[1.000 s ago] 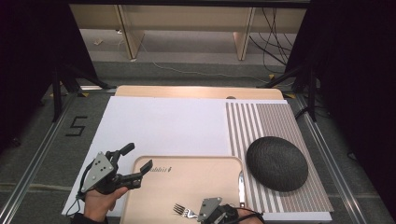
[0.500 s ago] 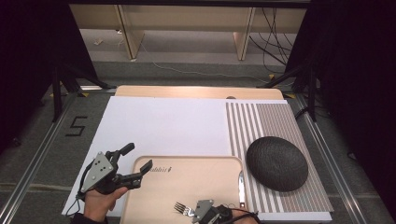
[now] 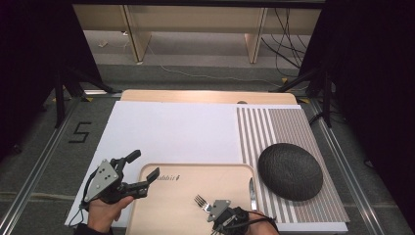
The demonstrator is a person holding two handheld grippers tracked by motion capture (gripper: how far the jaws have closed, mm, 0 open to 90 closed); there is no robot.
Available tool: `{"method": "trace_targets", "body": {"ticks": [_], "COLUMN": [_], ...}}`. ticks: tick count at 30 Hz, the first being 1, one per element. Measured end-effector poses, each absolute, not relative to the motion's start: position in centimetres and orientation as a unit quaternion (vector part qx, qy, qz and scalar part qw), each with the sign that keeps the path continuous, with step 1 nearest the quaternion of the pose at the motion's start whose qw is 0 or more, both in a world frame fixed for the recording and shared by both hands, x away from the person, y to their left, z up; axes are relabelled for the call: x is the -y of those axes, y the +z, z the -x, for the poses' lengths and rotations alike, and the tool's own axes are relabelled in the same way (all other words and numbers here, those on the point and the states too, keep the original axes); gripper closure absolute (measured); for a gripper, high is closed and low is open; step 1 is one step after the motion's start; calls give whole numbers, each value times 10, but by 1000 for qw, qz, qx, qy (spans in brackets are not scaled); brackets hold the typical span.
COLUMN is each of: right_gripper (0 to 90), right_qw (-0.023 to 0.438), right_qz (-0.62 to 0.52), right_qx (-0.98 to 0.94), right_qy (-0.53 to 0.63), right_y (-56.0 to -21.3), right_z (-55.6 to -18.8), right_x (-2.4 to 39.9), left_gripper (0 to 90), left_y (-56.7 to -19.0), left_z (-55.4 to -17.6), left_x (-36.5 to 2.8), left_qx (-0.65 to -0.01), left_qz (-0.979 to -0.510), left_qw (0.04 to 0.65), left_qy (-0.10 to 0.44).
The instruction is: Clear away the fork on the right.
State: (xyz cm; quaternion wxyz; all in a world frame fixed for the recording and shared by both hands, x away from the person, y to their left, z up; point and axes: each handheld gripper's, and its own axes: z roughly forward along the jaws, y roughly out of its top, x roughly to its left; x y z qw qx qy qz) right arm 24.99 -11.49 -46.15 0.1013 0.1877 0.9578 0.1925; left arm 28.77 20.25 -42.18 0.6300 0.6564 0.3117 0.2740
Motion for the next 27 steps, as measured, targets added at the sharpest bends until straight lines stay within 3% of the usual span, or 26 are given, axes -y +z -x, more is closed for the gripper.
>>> {"method": "trace_targets", "body": {"ticks": [27], "right_gripper": [900], "right_qw": [112], "right_qz": [-243], "right_qx": [-952], "right_qy": [151], "right_y": [-459], "right_z": [-270], "right_x": [152], "left_gripper": [172], "left_y": [-421], "left_z": [-287], "left_x": [-203], "left_qx": [-312], "left_qz": [-655], "left_qw": [631], "left_qy": [274]}}
